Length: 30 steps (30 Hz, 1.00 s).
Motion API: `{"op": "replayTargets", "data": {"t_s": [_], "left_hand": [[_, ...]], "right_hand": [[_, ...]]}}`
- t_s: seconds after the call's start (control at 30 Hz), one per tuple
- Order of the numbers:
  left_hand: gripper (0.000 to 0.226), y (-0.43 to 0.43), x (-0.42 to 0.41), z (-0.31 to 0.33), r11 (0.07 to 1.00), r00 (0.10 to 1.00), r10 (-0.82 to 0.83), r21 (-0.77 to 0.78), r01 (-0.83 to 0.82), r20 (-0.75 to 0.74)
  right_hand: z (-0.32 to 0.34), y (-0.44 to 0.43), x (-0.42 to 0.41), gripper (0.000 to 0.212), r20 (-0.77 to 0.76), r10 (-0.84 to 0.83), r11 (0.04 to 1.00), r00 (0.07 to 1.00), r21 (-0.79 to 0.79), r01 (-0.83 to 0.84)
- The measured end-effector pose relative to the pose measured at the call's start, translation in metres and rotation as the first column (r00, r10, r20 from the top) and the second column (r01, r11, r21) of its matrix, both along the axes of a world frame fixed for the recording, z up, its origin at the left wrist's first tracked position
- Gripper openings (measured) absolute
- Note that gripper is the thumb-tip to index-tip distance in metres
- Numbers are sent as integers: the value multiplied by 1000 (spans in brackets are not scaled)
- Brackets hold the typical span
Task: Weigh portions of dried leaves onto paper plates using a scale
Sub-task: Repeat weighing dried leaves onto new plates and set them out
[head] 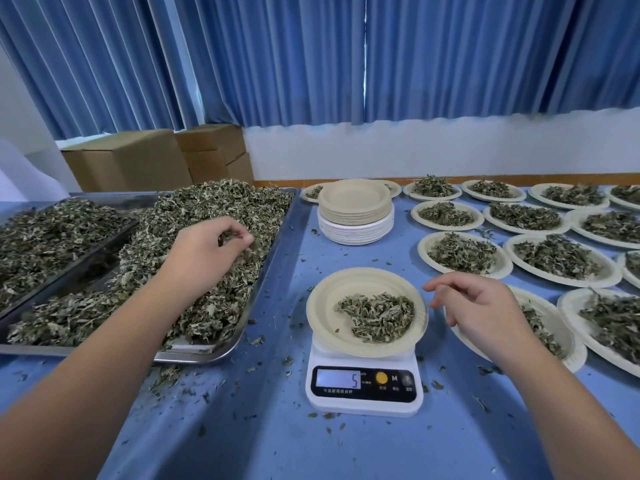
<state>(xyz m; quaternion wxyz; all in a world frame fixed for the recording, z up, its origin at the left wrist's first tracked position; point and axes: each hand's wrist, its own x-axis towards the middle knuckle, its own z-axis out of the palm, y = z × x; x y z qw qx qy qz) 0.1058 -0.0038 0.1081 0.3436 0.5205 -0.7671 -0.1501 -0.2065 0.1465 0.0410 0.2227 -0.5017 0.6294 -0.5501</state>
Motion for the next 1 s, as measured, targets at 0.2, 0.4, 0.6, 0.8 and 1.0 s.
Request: {"op": "replayTargets", "data": {"t_s": [0.2,0.4,0.6,0.8,1.0], "left_hand": [[9,24,-55,6,989,965,-140,20,148,-221],[14,38,-116,-17,951,931,-277,68,300,-236],[41,41,-125,-39,835,884,-467,312,454,-37],[55,41,-108,-38,887,909,-413,201,416,-58],[58,41,-88,-47,934,917,-283,136,329,-280]], "right_hand": [[-1,0,-1,32,-4,4,1000,1000,-8,-5],[0,0,-2,36,-14,7,1000,1000,-8,-8],[0,0,-2,38,-29,7,1000,1000,-16,-7],[-1,0,-2,39,-28,14,1000,1000,-3,-14],[-2,-1,-1,38,-26,11,1000,1000,-1,-11]]}}
